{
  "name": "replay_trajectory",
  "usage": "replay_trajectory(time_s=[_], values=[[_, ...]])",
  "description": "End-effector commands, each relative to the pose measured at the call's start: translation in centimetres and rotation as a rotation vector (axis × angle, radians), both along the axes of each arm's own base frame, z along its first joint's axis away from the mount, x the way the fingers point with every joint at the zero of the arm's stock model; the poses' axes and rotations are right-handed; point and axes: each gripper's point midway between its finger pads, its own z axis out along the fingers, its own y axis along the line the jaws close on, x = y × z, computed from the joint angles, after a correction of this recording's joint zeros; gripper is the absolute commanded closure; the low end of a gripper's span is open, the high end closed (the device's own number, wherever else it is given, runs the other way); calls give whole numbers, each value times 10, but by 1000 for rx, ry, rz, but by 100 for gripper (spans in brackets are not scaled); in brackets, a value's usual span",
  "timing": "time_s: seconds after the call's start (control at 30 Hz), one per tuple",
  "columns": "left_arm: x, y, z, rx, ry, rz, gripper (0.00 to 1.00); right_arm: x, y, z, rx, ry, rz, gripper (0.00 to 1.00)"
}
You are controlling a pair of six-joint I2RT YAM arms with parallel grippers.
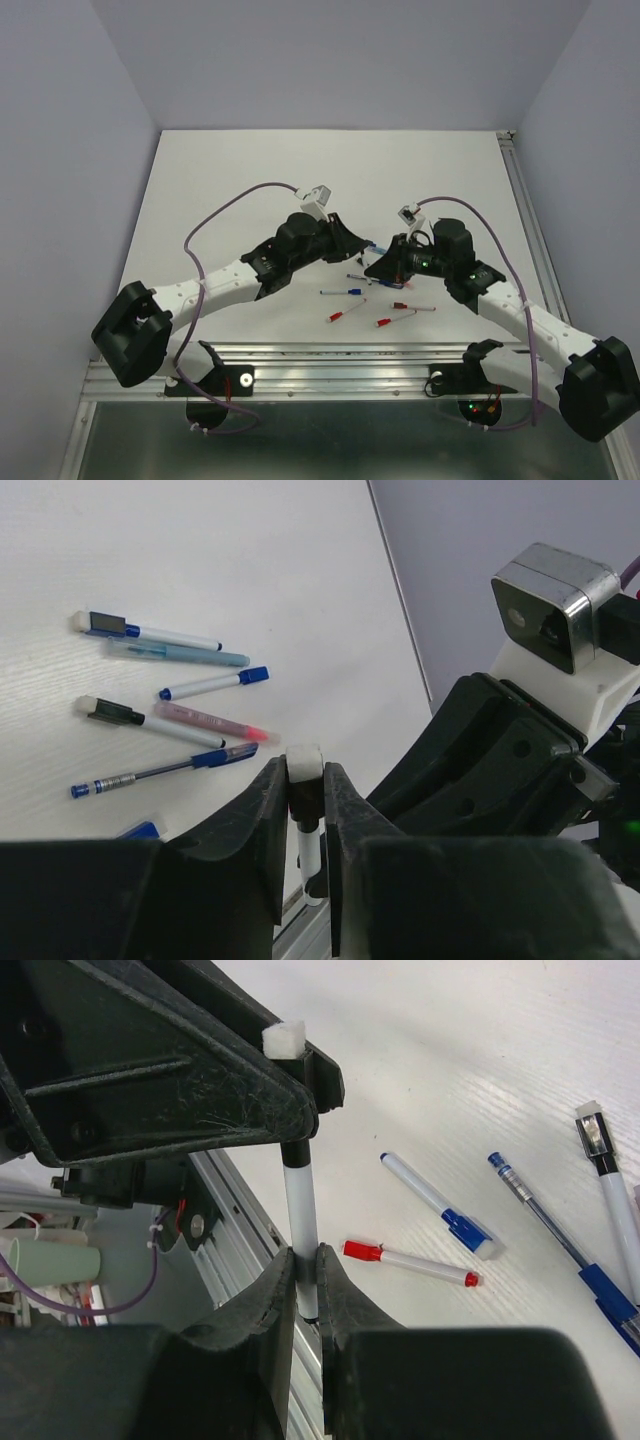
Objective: Open the pen caps
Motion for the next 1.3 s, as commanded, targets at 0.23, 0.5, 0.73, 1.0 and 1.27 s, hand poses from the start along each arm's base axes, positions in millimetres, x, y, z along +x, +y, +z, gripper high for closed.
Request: replay_trajectory(time_s=[0.23,0.5,0.73,1.0,1.27], values=[[1,-2,37,-75,-88,11,100,14,11,39,61,-92,9,54],[-2,1,45,-101,-97,20,100,25,25,45,74,-100,33,56],[5,0,40,-65,-135,20,100,21,42,42,113,-80,72,99],[128,76,72,8,-240,287,100,-71,55,-27,27,72,114,99],[183,133,93,73,-265,439,100,-112,64,-43,11,155,105,99]])
